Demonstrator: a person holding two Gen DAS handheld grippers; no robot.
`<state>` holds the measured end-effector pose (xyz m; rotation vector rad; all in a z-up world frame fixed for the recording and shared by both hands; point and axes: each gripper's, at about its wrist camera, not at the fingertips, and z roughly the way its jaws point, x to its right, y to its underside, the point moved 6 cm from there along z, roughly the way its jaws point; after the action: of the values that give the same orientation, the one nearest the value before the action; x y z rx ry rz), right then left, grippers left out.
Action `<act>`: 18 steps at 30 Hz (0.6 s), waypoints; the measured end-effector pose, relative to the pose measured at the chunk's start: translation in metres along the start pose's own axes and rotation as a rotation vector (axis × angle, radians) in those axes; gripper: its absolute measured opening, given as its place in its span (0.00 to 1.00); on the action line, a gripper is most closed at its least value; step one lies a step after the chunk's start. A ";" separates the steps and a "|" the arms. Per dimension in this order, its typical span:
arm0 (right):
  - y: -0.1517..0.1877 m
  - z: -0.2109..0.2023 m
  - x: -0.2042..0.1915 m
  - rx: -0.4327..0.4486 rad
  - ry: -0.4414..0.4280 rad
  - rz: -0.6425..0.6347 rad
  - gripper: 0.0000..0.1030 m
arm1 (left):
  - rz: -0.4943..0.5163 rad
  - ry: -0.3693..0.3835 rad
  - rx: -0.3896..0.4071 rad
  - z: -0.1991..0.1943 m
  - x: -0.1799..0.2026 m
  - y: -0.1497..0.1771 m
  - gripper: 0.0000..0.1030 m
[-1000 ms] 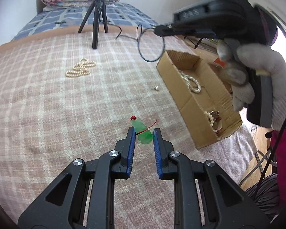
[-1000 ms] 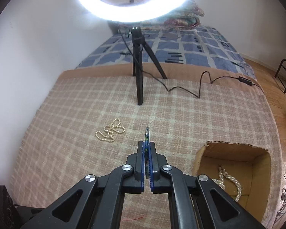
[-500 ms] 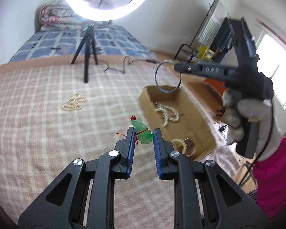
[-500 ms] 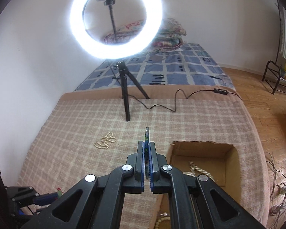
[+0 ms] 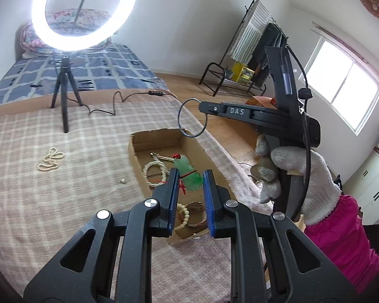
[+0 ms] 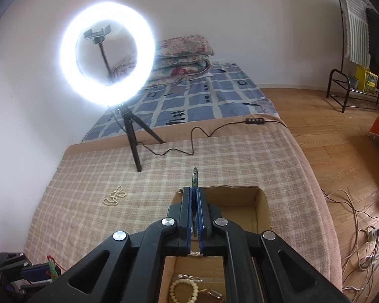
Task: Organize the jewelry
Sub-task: 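Carry the pendant and bangle over the box and open both grippers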
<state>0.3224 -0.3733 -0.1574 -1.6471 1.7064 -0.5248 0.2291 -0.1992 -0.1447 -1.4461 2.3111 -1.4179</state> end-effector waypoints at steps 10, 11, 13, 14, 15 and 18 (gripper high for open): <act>0.006 0.016 0.036 -0.035 0.035 0.020 0.01 | 0.004 0.014 -0.064 0.049 0.016 0.006 0.17; 0.007 0.019 0.038 -0.041 0.038 0.023 0.01 | 0.004 0.009 -0.071 0.053 0.016 0.008 0.17; 0.009 0.025 0.043 -0.052 0.045 0.027 0.01 | 0.011 -0.004 -0.086 0.063 0.016 0.011 0.17; 0.010 0.028 0.046 -0.057 0.049 0.028 0.01 | 0.014 -0.009 -0.093 0.067 0.016 0.012 0.17; 0.010 0.031 0.048 -0.061 0.053 0.028 0.01 | 0.019 -0.016 -0.101 0.073 0.016 0.014 0.17; 0.013 0.039 0.052 -0.078 0.063 0.024 0.01 | 0.036 -0.039 -0.119 0.085 0.018 0.020 0.17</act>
<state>0.3442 -0.4155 -0.2034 -1.6781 1.8116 -0.5093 0.2467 -0.2658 -0.2008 -1.4393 2.4222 -1.2514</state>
